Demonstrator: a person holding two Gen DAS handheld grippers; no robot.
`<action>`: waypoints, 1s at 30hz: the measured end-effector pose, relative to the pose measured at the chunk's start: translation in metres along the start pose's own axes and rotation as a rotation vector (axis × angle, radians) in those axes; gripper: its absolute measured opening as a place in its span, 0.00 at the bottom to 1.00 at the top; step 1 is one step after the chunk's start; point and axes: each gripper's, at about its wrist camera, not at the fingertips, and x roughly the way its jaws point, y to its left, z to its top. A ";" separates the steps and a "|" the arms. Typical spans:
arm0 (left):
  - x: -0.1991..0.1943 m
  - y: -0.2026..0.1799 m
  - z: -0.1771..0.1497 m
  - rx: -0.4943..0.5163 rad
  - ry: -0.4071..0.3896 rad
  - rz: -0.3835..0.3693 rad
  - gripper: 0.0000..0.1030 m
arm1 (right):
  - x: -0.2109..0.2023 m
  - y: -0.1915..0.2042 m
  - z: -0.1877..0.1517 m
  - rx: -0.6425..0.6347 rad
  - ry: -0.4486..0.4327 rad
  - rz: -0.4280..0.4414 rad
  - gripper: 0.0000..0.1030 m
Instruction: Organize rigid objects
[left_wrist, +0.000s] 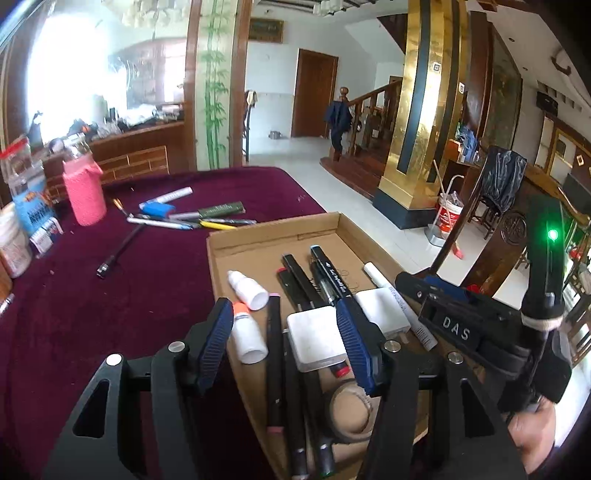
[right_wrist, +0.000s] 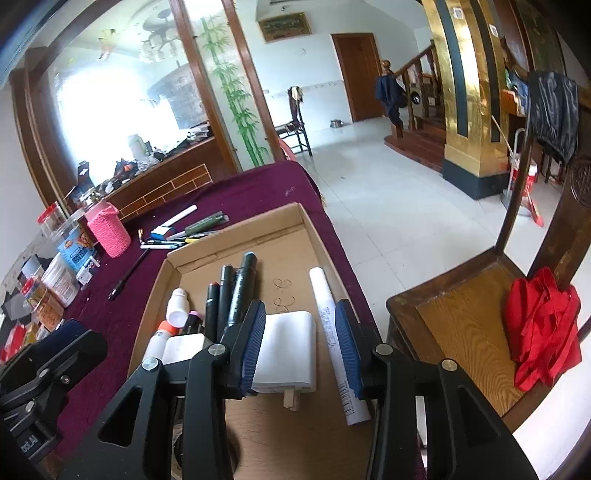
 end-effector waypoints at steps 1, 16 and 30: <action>-0.005 0.001 -0.002 0.008 -0.013 0.008 0.60 | -0.001 0.002 0.000 -0.006 -0.009 0.000 0.35; -0.066 0.027 -0.030 0.047 -0.124 0.077 0.80 | -0.031 0.034 -0.013 -0.044 -0.114 -0.021 0.76; -0.069 0.040 -0.059 0.088 -0.078 0.069 0.83 | -0.087 0.061 -0.084 -0.052 -0.173 -0.124 0.87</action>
